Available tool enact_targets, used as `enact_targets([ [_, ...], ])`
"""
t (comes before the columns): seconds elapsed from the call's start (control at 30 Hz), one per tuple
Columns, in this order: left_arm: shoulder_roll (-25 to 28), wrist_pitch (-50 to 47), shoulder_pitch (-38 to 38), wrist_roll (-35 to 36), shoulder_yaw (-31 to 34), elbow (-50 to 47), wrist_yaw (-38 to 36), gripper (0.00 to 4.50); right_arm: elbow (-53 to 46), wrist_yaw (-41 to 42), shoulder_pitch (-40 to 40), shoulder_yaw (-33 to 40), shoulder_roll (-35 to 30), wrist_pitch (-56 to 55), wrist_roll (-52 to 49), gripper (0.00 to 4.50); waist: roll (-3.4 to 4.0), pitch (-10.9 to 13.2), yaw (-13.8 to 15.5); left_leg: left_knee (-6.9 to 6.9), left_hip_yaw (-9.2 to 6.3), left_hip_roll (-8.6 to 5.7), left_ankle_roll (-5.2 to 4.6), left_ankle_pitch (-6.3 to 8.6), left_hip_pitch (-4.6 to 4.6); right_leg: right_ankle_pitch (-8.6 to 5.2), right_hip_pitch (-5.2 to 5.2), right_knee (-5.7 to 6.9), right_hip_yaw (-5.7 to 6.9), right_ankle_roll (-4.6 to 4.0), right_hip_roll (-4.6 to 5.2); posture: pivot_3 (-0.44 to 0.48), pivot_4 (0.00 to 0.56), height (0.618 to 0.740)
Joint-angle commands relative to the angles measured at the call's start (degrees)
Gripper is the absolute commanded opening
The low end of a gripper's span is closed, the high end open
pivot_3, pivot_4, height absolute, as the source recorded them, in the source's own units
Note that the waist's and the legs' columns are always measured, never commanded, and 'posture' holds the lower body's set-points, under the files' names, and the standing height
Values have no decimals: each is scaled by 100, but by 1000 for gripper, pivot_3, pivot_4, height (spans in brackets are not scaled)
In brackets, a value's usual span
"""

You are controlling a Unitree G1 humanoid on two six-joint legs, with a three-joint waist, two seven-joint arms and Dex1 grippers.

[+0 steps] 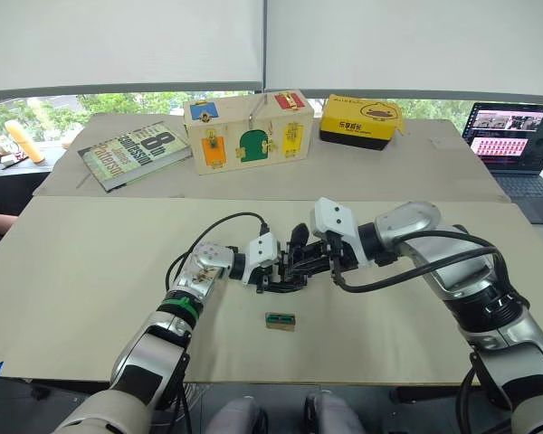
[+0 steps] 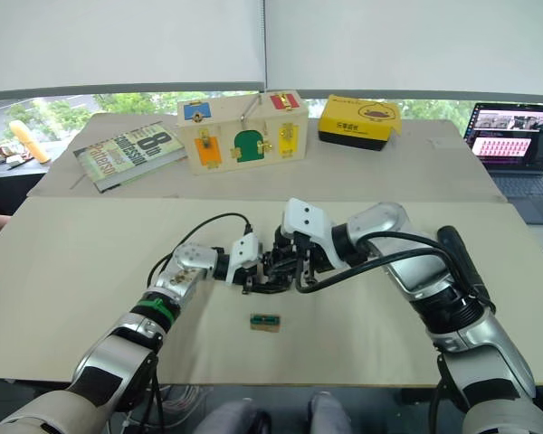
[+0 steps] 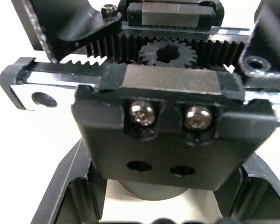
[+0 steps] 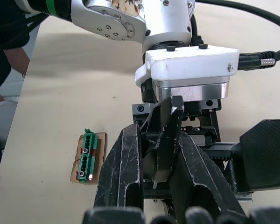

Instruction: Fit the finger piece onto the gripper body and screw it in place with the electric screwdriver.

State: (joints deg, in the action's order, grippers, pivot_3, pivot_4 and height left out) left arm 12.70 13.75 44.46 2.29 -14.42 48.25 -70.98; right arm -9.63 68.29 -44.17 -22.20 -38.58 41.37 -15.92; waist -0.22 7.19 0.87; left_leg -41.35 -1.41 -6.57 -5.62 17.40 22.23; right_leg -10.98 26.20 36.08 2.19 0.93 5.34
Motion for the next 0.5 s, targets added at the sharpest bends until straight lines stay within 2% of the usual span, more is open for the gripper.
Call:
enact_targets([
  [0.03,-9,125,231,38,115,-15,20,2361,116,-93,162,-415,-186,550,292,363,0,0,7,0,0,0,0,0,0,0,-1,0,0,0,0,0,150,740],
  [0.27,-17,145,262,36,136,26,43,2361,104,-385,365,-375,-61,1076,166,363,-3,-5,23,-1,-1,0,-2,1,-5,0,-6,0,-1,0,1,0,150,740],
  [0.4,-12,147,275,47,148,36,48,2361,260,-496,448,-475,-176,536,497,363,-5,-10,22,3,-1,0,-2,1,-18,0,-15,0,-3,0,1,0,150,740],
  [0.5,-5,149,280,48,149,41,47,2361,333,-456,396,-449,-171,533,472,363,-5,-12,15,3,-1,0,-2,2,-24,0,-18,0,-4,0,0,0,150,740],
])
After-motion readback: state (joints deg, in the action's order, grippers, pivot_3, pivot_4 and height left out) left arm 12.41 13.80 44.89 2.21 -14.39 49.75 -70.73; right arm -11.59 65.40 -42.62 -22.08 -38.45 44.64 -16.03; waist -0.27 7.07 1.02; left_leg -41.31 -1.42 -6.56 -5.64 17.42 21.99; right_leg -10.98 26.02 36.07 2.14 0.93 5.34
